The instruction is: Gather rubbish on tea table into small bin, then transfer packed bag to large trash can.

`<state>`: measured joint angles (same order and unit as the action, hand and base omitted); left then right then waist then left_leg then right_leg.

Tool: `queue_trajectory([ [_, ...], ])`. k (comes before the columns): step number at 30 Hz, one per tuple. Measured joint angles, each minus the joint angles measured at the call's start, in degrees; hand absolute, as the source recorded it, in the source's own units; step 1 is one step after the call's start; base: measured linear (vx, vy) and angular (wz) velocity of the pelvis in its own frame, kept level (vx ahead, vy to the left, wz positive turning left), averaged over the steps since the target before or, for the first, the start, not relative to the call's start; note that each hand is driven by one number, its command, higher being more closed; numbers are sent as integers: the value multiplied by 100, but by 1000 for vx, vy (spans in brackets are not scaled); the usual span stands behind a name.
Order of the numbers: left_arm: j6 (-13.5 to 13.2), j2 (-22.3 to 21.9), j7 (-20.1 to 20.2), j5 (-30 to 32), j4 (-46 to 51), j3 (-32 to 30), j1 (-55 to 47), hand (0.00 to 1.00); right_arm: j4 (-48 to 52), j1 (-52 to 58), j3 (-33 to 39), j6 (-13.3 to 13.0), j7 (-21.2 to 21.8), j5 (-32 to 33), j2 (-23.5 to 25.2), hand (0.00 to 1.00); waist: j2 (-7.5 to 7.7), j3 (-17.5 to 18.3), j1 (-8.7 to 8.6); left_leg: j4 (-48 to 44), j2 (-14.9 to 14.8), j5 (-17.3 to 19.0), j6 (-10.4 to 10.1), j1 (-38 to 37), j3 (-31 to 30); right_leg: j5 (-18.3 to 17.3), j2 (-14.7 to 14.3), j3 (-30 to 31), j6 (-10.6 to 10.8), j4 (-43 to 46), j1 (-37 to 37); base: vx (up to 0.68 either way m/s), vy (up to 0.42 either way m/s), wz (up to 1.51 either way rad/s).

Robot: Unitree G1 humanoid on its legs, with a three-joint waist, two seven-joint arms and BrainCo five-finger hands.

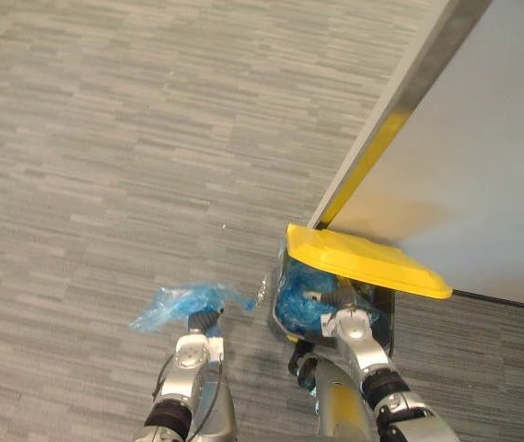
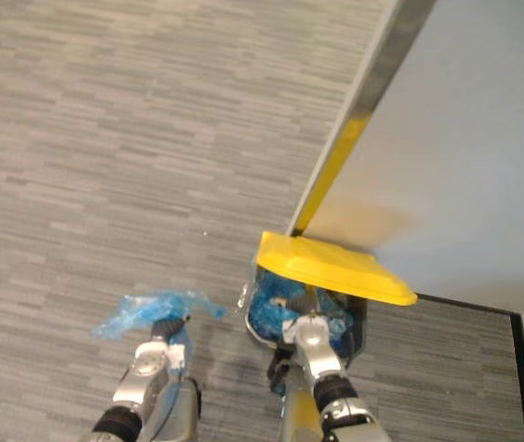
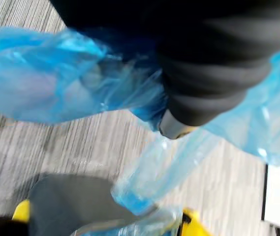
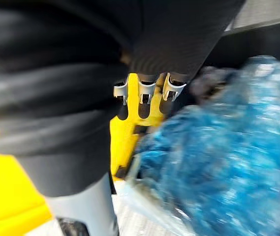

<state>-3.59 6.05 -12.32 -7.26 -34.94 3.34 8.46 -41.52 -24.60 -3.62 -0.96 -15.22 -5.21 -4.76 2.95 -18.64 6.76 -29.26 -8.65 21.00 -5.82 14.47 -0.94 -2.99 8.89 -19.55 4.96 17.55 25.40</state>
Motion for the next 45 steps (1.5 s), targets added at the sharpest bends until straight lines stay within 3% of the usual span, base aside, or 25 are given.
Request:
queue_trajectory([
  [8, -120, 285, 8, -476, 676, 332, 553, 100, -464, -1609, -137, 151, -34, -577, -1174, 0, 77, -518, -5, -15, -8, -131, -221, 177, -76, 111, -66, 43, -120, 3, 163, 3, -18, -1],
  [20, -336, 438, 139, -712, 1735, 1136, 499, 100, -468, -2059, -222, 174, 76, -611, -2031, 0, 111, -609, -101, -162, 17, 48, -107, 177, 15, 130, -108, 268, -150, 56, 248, 38, 23, -8],
  [25, -338, 426, 348, -811, 2095, 1744, 436, 100, -461, -2098, -206, 208, 75, -631, -2062, 0, 116, -662, -201, -368, -1, 133, -101, 242, 20, 130, -120, 280, -149, 91, 247, -7, 4, -2],
  [33, -335, 251, 527, -824, 2708, 2748, 714, 100, -454, -2118, -112, 282, 82, -842, -1993, 0, 116, -661, -222, -598, -77, 278, -61, 131, 290, 195, -220, 512, -231, 106, 214, -13, 13, -17],
  [39, -337, -149, 477, -754, 2967, 3414, 1527, 100, -421, -2253, 13, 370, 83, -838, -1676, 0, 116, -661, -307, -723, -167, 342, -65, 127, 451, 316, -347, 650, -239, -5, 214, -31, 7, -14],
  [45, -331, -594, 349, -476, 2824, 3669, 1995, 100, -158, -2272, 175, 392, 81, -812, -1491, 0, 118, -660, -367, -709, -190, 339, -69, 146, 519, 322, -373, 696, -248, 10, 287, -16, -6, -6],
])
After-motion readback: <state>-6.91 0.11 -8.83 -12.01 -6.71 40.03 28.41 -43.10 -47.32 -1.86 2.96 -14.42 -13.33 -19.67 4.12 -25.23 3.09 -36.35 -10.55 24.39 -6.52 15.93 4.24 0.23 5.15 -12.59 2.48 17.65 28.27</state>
